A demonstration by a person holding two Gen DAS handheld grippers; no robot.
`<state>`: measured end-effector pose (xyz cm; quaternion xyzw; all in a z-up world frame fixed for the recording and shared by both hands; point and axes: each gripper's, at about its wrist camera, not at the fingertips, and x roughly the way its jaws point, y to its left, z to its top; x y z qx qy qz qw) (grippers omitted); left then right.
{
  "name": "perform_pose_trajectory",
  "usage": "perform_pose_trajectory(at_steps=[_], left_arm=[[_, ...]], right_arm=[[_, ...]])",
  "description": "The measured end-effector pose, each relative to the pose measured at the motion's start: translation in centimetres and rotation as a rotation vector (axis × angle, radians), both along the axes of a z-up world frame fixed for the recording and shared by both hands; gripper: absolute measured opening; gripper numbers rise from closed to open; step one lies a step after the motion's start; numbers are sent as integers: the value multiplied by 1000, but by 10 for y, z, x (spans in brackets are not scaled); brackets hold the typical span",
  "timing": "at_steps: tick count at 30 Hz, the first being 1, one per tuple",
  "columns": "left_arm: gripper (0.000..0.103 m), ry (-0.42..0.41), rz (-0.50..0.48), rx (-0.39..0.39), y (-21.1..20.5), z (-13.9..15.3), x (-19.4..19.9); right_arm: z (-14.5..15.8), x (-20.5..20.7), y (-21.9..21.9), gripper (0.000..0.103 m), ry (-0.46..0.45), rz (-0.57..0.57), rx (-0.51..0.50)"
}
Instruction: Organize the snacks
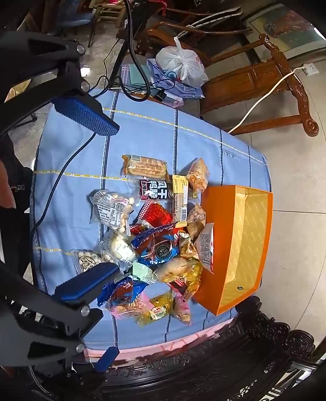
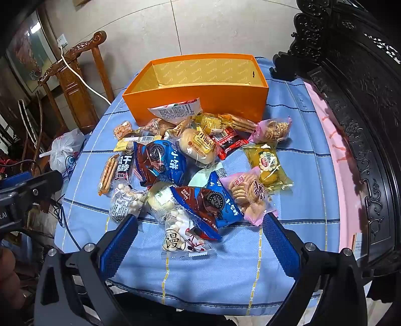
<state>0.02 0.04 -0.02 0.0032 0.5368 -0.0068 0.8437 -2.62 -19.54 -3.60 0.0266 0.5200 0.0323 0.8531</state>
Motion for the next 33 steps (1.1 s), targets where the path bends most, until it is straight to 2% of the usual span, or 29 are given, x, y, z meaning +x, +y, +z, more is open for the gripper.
perform_pose_trajectory(at_steps=[23,30,33], left_arm=[[99,5,1,5,0,0,0],[99,18,5,-9,-1,-6,-2],[99,19,8,-37,4,-9,-1]], right_arm=[[0,3,-1,99,-1,0,4],[0,2,1,99,2,-1,5],[0,4,3,100,3,-2,5]])
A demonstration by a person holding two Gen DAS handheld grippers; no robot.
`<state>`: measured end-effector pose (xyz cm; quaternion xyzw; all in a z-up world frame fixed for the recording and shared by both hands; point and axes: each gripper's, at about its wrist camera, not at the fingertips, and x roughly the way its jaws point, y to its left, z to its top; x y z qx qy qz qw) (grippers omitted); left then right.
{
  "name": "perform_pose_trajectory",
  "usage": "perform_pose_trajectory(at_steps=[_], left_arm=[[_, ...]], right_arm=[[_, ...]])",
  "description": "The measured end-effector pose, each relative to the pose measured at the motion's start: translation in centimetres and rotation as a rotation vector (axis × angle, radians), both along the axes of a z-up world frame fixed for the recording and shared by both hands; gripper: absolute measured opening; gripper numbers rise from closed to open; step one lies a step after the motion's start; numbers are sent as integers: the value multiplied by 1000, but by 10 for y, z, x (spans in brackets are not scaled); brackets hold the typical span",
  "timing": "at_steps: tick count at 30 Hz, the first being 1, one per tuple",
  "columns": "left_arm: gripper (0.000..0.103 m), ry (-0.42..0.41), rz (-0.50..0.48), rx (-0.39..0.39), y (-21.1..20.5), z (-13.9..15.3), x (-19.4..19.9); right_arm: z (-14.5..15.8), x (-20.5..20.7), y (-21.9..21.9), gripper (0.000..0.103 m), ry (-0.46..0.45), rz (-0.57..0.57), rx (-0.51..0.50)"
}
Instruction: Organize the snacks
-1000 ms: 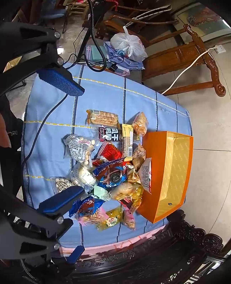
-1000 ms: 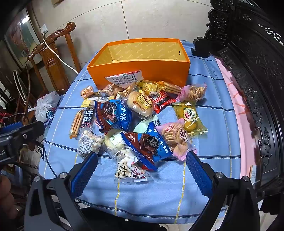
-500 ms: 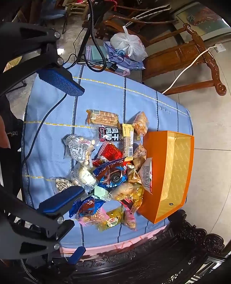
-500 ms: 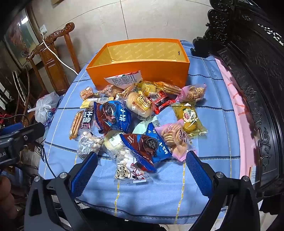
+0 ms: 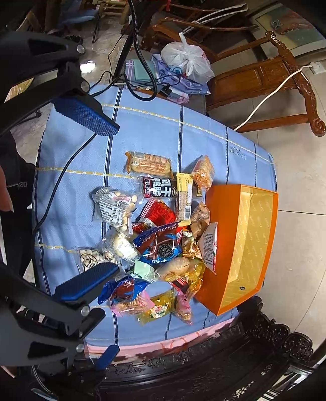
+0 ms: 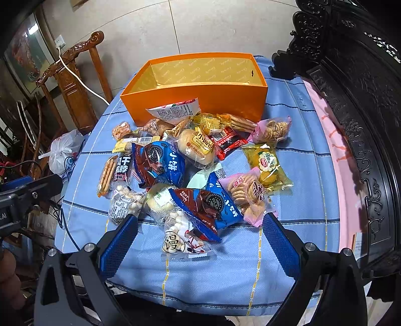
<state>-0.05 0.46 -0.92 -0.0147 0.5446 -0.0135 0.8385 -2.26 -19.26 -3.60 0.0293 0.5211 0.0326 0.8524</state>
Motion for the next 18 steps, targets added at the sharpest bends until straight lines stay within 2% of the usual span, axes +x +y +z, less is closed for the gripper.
perform_pose_trajectory(at_steps=[5,11,18], left_arm=[[99,7,0,4,0,-1,1],[99,26,2,-45,6,-2,3],[99,53,0,-30,5,-7,5]], right_arm=[[-1,-1,-2,99,-1,-1,-1],[-2,-1,-2,99,0,-1,-1],[-2,-1,0,99,4,-11,-3]])
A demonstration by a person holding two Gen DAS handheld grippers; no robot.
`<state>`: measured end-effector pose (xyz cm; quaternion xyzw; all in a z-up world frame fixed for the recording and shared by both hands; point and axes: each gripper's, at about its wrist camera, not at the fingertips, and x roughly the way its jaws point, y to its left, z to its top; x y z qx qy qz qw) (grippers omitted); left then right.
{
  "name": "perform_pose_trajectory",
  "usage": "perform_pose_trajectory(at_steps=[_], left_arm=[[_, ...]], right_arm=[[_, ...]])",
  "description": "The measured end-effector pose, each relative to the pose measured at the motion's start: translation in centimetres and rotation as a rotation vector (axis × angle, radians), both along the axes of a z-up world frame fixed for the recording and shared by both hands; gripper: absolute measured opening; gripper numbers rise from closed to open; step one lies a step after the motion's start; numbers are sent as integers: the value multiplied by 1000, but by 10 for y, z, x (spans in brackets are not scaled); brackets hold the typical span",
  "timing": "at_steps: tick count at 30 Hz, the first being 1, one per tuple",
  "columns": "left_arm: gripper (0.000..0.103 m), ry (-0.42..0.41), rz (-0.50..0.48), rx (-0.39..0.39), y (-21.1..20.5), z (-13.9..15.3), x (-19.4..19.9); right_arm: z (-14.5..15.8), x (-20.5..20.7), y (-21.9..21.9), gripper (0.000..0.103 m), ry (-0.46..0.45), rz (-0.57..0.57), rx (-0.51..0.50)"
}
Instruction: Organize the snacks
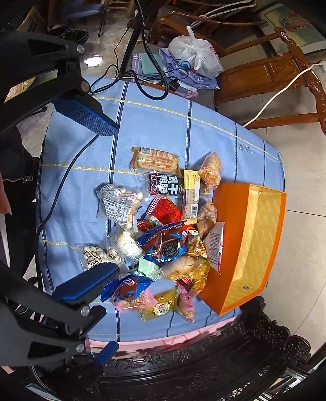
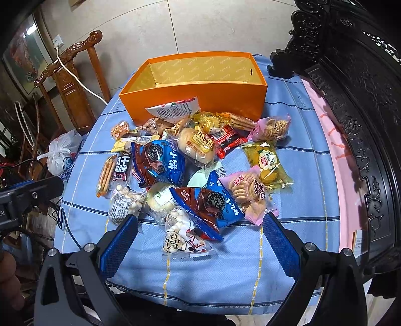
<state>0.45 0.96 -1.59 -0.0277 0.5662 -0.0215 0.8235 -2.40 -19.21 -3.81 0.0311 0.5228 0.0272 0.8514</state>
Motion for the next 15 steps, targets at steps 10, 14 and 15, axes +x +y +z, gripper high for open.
perform_pose_trajectory(at_steps=[10,14,15], left_arm=[[99,-5,-21,16,-2,0,3],[99,8,-20,13,-2,-1,5],[99,11,-20,15,-1,-1,6]], right_arm=[[-2,1,0,99,8,-7,1],[-4,3,2,100,11,-6,2],[-4,3,2,99,12,-7,2]])
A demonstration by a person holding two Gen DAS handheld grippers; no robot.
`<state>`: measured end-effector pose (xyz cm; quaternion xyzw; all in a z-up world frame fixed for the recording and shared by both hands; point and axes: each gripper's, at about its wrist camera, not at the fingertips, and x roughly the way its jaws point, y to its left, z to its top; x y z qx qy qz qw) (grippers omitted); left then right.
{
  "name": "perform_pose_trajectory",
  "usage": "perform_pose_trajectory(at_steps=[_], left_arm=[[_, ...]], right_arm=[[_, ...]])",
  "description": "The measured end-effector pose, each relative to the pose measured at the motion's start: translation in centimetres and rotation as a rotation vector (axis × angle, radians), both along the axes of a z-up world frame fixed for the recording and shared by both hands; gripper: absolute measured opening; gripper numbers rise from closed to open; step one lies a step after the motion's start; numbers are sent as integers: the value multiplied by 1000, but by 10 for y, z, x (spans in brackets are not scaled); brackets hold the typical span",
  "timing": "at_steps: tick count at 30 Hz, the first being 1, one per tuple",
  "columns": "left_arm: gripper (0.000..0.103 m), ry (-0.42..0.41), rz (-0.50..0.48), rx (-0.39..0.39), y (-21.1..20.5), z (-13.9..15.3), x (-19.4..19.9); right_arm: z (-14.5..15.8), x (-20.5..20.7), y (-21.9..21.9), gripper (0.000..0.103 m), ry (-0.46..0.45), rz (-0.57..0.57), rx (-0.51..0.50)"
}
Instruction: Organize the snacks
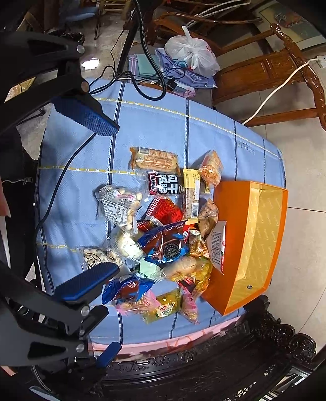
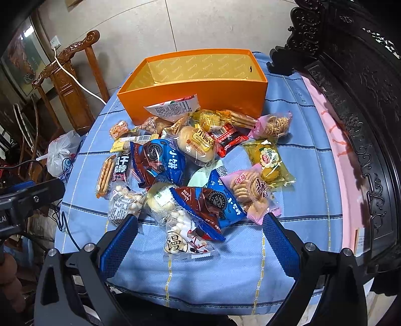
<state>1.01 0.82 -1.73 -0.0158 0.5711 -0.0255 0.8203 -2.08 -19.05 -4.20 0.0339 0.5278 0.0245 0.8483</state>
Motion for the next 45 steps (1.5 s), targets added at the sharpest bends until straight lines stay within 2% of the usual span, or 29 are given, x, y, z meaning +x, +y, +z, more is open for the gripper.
perform_pose_trajectory(at_steps=[21,32,37,41,45], left_arm=[[99,10,-33,8,6,-9,8],[99,28,-87,13,16,-18,21],[99,-7,-131,-24,26,-19,34],[99,-21,-182,-46,29,-32,52],[99,46,-258,-41,11,-57,72]], right_arm=[[-7,2,9,99,24,-36,-4],[-18,4,20,99,47,-87,3],[-13,5,12,100,-13,-155,35],[-20,5,11,99,-29,-159,64],[-28,7,6,99,-48,-167,44]])
